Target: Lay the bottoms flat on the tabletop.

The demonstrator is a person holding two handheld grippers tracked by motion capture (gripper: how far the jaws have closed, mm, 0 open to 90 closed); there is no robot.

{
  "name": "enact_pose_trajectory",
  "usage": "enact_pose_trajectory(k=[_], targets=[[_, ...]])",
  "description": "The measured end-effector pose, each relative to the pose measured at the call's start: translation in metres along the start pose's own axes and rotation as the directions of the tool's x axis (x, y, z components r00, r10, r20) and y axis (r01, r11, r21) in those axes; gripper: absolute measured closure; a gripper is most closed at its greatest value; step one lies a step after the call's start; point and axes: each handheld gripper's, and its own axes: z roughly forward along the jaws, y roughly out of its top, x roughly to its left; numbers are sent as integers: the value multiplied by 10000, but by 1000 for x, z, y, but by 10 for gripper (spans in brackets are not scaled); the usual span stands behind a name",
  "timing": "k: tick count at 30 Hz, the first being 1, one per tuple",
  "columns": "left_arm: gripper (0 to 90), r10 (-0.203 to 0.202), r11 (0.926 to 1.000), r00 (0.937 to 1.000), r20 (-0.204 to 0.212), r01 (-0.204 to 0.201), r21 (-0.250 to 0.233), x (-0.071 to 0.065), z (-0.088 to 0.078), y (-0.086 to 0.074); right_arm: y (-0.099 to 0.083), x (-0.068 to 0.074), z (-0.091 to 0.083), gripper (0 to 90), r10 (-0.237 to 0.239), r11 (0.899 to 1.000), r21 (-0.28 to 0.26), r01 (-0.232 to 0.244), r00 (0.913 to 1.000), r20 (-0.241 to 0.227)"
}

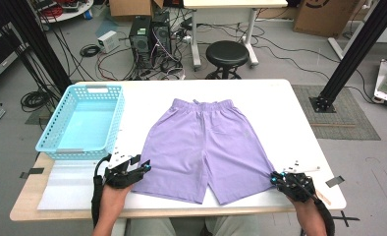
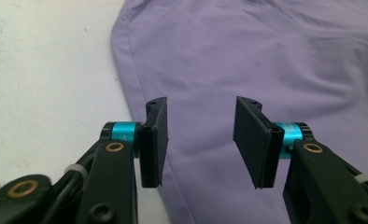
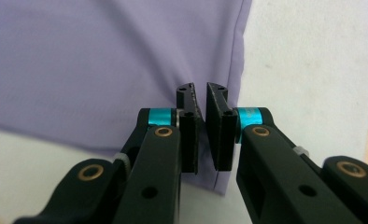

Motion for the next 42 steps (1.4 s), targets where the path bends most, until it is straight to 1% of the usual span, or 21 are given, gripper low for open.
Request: enact_pose_trajectory(k=[1,3,4,7,10,12,13,14,16,17,19,23,24,25,26,28,30,35,39,41,42], targets=[[552,56,10000,10000,-11,-56,43,-1,-1,-2,1,1,-2,836,-39,10000,71,39,10000,-38],[557,185,9997,9998,12,-185,170,-3,-3,-5,3,4,-5,747,-86,9993,-379,72,9993,-361],[562,290,9993,9996,-21,-289,245,-3,-3,-7,6,6,-5,729,-49,9984,-571,16,9983,-577],[580,268,9982,9996,52,-270,527,-4,-5,-12,12,15,0,631,-75,9943,-1067,-57,9924,-1226],[580,281,9962,9996,-18,-279,827,-4,-6,-15,15,24,11,597,-228,9954,-952,86,9887,-1485],[589,474,9926,9989,3,-471,1122,-6,-6,-19,14,29,16,610,-305,9971,-743,190,9871,-1575],[601,617,9926,9980,-127,-600,1056,-7,-7,-21,11,32,18,624,-544,9963,-736,435,9866,-1535],[628,702,9918,9973,-200,-676,1080,-8,-8,-21,10,34,18,677,-607,9957,-784,493,9866,-1517],[823,968,9885,9949,-298,-926,1198,-10,-11,-22,10,36,16,861,-824,9946,-755,715,9848,-1529],[889,1137,9866,9929,-357,-1086,1215,-11,-11,-22,9,37,15,900,-950,9938,-722,848,9839,-1514],[891,1299,9828,9913,-221,-1258,1350,-11,-14,-22,9,38,12,900,-1102,9928,-633,1019,9834,-1442],[887,988,9863,9951,10,-981,1327,-6,-21,-24,6,38,6,892,-1005,9943,-526,923,9781,-1823],[877,866,9886,9962,5,-860,1235,-4,-23,-25,6,38,4,850,-902,9951,-574,808,9782,-1871],[806,705,9917,9974,-127,-688,1086,-2,-23,-24,7,37,2,777,-812,9952,-696,693,9789,-1876],[670,434,9949,9989,-149,-418,922,1,-23,-23,9,38,1,696,-659,9951,-853,503,9795,-1906],[603,215,9981,9998,-17,-214,582,4,-23,-20,15,41,1,669,-625,9928,-1133,400,9773,-2026],[517,148,9996,9998,145,-151,247,6,-23,-16,23,47,4,605,-741,9899,-1340,470,9760,-2049],[457,270,9984,9985,484,-245,-509,10,-17,-8,51,66,21,563,-861,9788,-2018,359,9654,-2461],[384,-20,9942,9984,559,80,-1076,15,-12,-2,82,85,42,547,-1175,9725,-2263,550,9549,-2728],[358,-177,9918,9982,565,247,-1256,17,-11,0,99,96,55,563,-1557,9696,-2276,895,9436,-2922],[358,-214,9910,9983,547,284,-1311,18,-11,0,107,102,62,598,-1731,9688,-2241,1056,9357,-3074]])
